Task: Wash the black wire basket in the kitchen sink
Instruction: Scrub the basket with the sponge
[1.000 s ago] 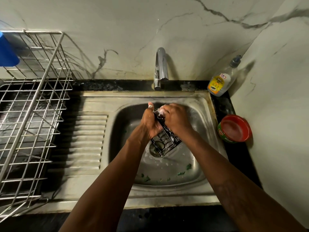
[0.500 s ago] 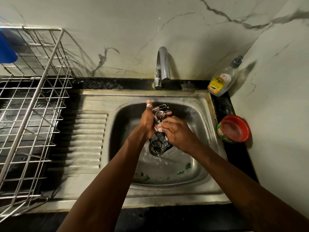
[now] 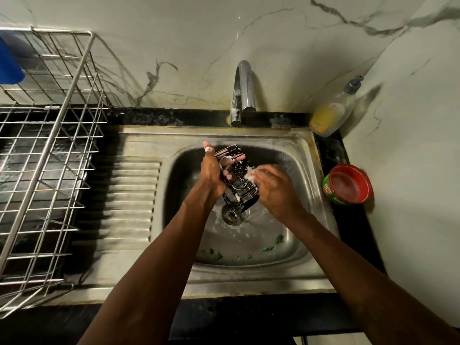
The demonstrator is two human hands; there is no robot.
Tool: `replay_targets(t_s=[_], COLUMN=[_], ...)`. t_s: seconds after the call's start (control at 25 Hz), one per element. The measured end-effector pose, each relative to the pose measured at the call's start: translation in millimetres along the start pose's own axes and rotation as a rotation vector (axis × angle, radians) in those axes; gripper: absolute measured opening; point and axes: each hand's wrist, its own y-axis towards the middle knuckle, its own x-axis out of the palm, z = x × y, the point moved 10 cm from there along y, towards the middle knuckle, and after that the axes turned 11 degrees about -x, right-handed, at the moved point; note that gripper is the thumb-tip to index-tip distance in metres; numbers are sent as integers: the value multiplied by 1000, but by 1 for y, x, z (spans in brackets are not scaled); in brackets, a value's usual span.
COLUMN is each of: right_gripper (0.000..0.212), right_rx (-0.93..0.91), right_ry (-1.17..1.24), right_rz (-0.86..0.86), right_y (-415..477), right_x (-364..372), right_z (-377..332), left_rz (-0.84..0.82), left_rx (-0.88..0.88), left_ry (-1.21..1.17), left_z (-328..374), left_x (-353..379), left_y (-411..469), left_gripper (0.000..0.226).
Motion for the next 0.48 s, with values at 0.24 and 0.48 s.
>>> replay_targets(t_s=[0.24, 0.48], right_gripper=[21, 18], right_rx=[205, 233], right_ry=[-37, -81], right_rz=[131, 259], right_y=[6, 11], right_x=[3, -24], right_z=[9, 1], left_rz=[17, -75], left_rx=[-4, -138], left_ry=[-166, -408], left_z=[2, 1], left_x=[-11, 2], left_y=[8, 19], left_gripper=[85, 83])
